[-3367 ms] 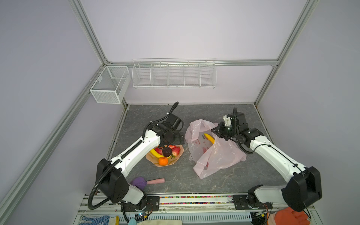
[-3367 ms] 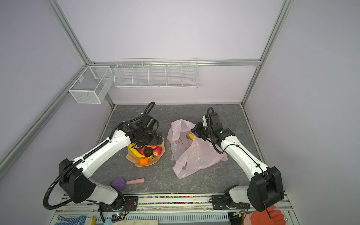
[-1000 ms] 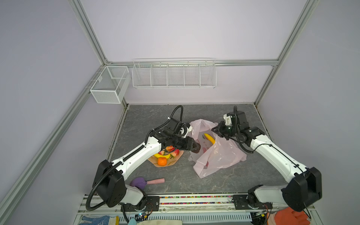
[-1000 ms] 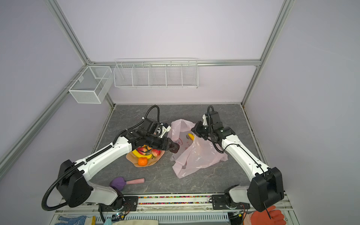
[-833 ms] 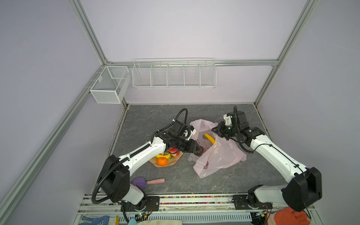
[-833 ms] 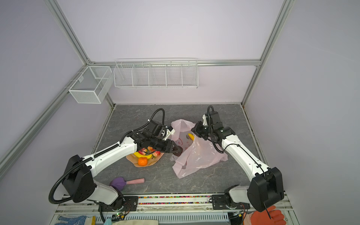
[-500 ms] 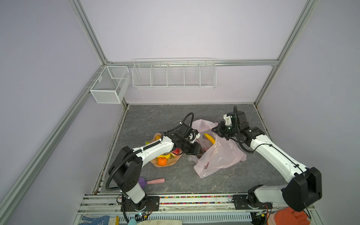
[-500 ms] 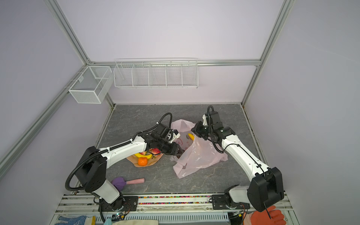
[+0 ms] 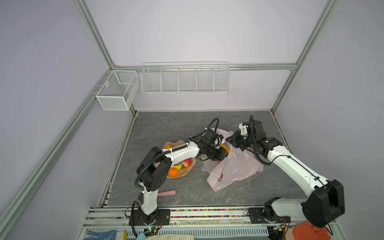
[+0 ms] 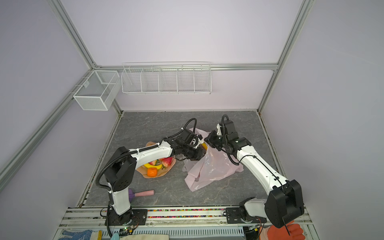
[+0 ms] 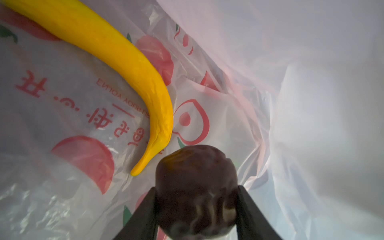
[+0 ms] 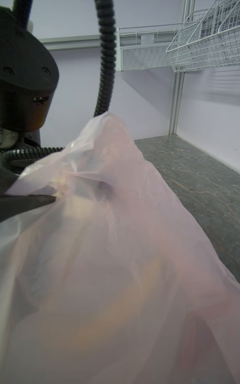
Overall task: Place the fruits into the plastic bag
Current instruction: Place the fruit in the plastic bag.
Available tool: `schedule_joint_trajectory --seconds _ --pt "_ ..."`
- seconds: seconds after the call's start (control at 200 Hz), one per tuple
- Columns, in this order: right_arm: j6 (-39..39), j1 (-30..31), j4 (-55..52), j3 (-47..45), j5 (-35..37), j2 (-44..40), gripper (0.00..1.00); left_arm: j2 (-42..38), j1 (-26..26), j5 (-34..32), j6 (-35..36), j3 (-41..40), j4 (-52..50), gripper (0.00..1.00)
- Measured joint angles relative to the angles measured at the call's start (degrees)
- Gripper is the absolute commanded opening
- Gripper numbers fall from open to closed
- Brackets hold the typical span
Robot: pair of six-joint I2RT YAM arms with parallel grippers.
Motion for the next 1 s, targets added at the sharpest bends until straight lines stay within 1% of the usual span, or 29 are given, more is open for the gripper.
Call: schedule_joint_trajectory --seconds 0.165,0.24,0.265,0.32,0.435,0.515,0.575,0.585,0.6,0.625,0.84,1.0 --pt "1.4 -0.1 2.9 -1.7 -0.2 -0.9 0.07 5.1 -1.4 1.4 -2.8 5.5 2.9 0.03" --pt "2.6 -0.2 4.5 -3.2 -0.2 -1.2 0.07 7.5 -2.1 1.4 -3.5 8.0 2.8 0.07" --pt "3.0 -0.4 5.0 -4.0 -0.2 -1.3 0.07 8.0 -2.2 1.4 -3.6 8.6 2.7 0.1" --pt "3.9 -0.9 6.3 -5.2 -0.2 -1.5 0.07 8.8 -2.4 1.4 -3.7 9.3 2.5 0.22" --pt "5.4 -1.2 8.2 -6.6 0.0 -2.2 0.07 9.2 -2.5 1.5 -4.0 10.1 1.7 0.55" --pt "5.9 -1.4 9.0 -6.6 0.0 -2.7 0.07 9.2 -2.5 1.8 -4.0 10.5 2.0 0.72" --pt "6.2 -1.7 9.0 -6.6 0.0 -3.0 0.07 9.1 -2.4 2.1 -4.3 10.6 2.2 0.8" --pt "6.2 -1.7 9.0 -6.6 0.0 -3.0 0.07 9.1 -2.4 2.3 -4.2 10.6 2.2 0.85" --pt "6.2 -1.8 9.0 -6.6 0.0 -3.1 0.07 9.0 -2.5 2.3 -4.5 10.6 2.2 0.99" --pt "6.2 -1.9 9.0 -6.6 0.0 -3.2 0.07 9.0 -2.5 2.5 -4.1 10.6 2.3 1.0" --pt "6.3 -3.0 8.9 -6.6 -0.2 -4.9 0.07 7.0 -2.4 2.7 -4.6 10.1 1.6 1.0" --pt "5.9 -3.4 7.1 -4.9 0.1 -6.2 0.07 2.7 -1.7 0.5 -4.7 8.8 -2.1 1.0"
